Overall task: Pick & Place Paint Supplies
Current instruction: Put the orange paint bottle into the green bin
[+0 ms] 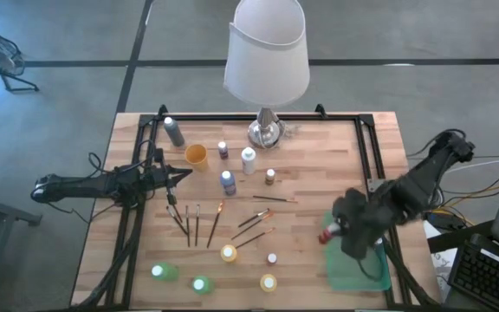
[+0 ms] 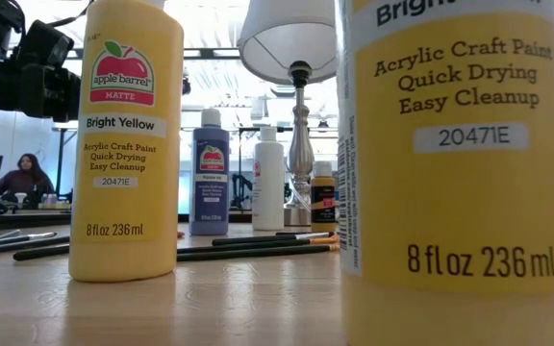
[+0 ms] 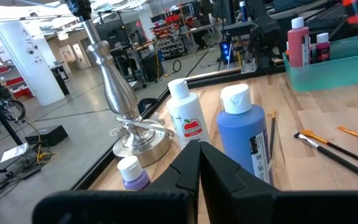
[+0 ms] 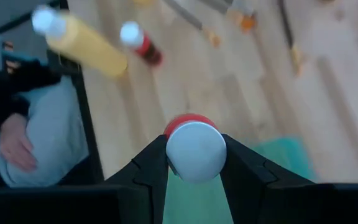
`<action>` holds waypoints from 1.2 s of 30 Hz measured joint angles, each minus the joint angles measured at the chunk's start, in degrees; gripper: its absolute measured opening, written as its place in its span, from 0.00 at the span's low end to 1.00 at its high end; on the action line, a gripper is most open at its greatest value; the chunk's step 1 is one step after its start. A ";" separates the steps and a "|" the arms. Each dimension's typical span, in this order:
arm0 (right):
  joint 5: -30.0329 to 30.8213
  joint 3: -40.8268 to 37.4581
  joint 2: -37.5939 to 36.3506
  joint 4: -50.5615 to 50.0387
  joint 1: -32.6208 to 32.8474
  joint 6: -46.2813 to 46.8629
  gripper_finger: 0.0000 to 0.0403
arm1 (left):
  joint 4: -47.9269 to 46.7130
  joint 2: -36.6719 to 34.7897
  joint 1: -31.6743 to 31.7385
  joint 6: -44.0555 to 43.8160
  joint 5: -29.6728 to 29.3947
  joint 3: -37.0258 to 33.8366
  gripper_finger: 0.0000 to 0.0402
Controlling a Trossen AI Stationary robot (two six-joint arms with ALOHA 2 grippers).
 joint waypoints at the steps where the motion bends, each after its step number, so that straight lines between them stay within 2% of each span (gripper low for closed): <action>1: 0.20 0.00 0.96 -0.90 1.97 2.47 0.28 | 0.02 -0.01 0.00 0.01 -0.02 0.01 0.03; 10: 2.89 0.00 6.50 -5.29 16.40 24.57 0.28 | 0.00 0.00 0.03 0.00 0.00 0.00 0.03; 21: 6.02 -0.02 11.30 -10.70 30.13 48.98 0.28 | 0.00 0.00 0.02 0.00 -0.01 0.00 0.03; 29: 5.88 -0.02 14.95 -14.46 34.02 57.58 0.28 | 0.00 0.00 0.02 0.01 -0.02 0.00 0.03; 34: 0.61 -0.06 15.65 -18.27 34.00 60.30 0.29 | 0.02 -0.02 0.02 0.01 0.00 0.02 0.03; 36: 0.28 -0.24 15.68 -18.44 34.00 60.86 0.29 | 0.02 0.00 0.02 0.02 -0.02 0.02 0.03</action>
